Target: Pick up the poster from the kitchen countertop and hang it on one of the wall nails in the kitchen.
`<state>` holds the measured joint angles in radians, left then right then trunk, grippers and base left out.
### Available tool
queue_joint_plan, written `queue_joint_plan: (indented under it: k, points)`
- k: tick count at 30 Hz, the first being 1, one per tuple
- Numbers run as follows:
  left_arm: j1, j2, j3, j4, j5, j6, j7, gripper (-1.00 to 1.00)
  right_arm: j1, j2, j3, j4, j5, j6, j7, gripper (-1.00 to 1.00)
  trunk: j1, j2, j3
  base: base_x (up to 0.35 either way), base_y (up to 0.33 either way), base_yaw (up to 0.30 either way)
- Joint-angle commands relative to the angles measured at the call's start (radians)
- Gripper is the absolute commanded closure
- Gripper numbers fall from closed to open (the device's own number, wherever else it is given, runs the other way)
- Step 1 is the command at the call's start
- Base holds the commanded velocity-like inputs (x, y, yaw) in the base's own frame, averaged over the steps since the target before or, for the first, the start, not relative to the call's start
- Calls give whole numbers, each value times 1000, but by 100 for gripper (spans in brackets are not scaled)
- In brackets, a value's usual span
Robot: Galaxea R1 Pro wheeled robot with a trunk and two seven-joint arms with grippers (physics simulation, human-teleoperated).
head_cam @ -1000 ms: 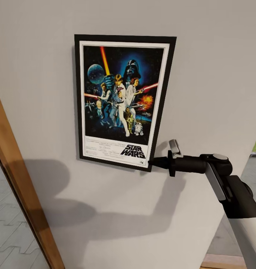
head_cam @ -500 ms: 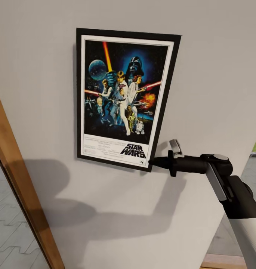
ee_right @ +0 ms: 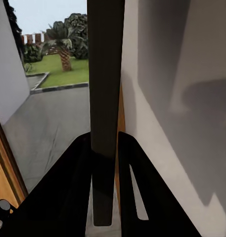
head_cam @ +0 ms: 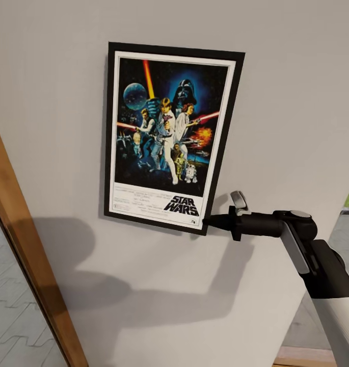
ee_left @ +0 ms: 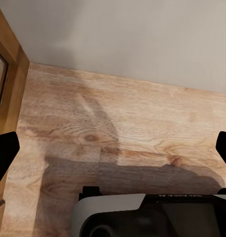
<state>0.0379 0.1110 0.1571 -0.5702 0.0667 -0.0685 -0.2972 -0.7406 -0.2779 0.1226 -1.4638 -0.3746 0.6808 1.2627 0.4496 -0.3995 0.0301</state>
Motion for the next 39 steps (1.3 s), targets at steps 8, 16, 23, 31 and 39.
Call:
queue_joint_plan:
  k: [8, 16, 23, 31, 39]
  points:
    - [0, 0, 3, 0, 7, 1, -7, -100, 0, 0, 2, 0, -9, 9, -2, 100, 0, -1, 0, 0, 0, 0]
    - [0, 0, 3, 0, 7, 1, -7, -100, 0, 0, 2, 0, -9, 9, -2, 100, 0, -1, 0, 0, 0, 0]
    - [0, 0, 2, 0, 7, 1, -7, -100, 0, 0, 2, 0, -8, 9, -2, 100, 0, -1, 0, 0, 0, 0]
    - [0, 0, 2, 0, 7, 1, -7, -100, 0, 0, 2, 0, -8, 8, -4, 100, 0, -1, 0, 0, 0, 0]
    - [0, 0, 2, 0, 7, 1, -7, -100, 0, 0, 2, 2, -6, 8, -5, 100, 0, -1, 0, 45, 0, 0]
